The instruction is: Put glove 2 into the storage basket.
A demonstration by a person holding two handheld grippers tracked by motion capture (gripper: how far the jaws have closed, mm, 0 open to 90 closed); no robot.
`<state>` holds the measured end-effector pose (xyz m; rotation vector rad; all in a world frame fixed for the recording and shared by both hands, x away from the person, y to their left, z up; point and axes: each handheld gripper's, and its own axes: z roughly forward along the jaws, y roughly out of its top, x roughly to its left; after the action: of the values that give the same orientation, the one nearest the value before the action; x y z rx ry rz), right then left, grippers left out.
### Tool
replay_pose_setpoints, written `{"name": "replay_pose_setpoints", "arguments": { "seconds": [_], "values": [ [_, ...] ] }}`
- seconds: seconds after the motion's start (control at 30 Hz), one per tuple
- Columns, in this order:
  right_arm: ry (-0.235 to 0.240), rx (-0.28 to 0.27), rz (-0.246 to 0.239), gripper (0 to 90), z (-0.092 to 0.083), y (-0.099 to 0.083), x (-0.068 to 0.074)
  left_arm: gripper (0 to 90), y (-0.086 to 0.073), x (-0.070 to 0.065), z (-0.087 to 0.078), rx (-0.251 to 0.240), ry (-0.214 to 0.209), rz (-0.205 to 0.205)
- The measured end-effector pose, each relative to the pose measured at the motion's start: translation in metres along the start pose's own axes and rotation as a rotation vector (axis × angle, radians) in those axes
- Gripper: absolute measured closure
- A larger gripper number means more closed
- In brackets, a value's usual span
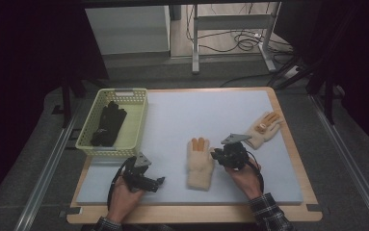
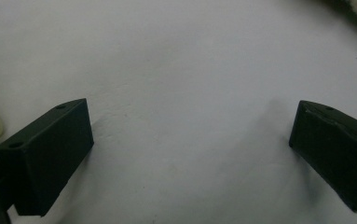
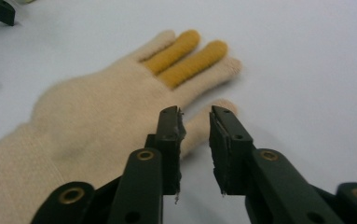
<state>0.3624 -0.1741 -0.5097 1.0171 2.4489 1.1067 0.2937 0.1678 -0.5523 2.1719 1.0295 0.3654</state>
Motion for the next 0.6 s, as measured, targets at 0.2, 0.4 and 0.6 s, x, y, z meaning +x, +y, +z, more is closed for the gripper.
{"name": "replay_pose_setpoints", "arguments": {
  "seconds": [0.2, 0.4, 0.6],
  "values": [
    [-0.029, -0.008, 0.009, 63.3, -0.008, -0.004, -0.009, 0.0, 0.000, 0.000, 0.000, 0.000, 0.000, 0.000],
    [-0.059, -0.015, 0.039, 58.2, -0.016, -0.006, -0.028, 0.0, 0.000, 0.000, 0.000, 0.000, 0.000, 0.000],
    [-0.111, -0.018, 0.057, 56.6, -0.026, -0.006, -0.047, 0.0, 0.000, 0.000, 0.000, 0.000, 0.000, 0.000]
  ]
}}
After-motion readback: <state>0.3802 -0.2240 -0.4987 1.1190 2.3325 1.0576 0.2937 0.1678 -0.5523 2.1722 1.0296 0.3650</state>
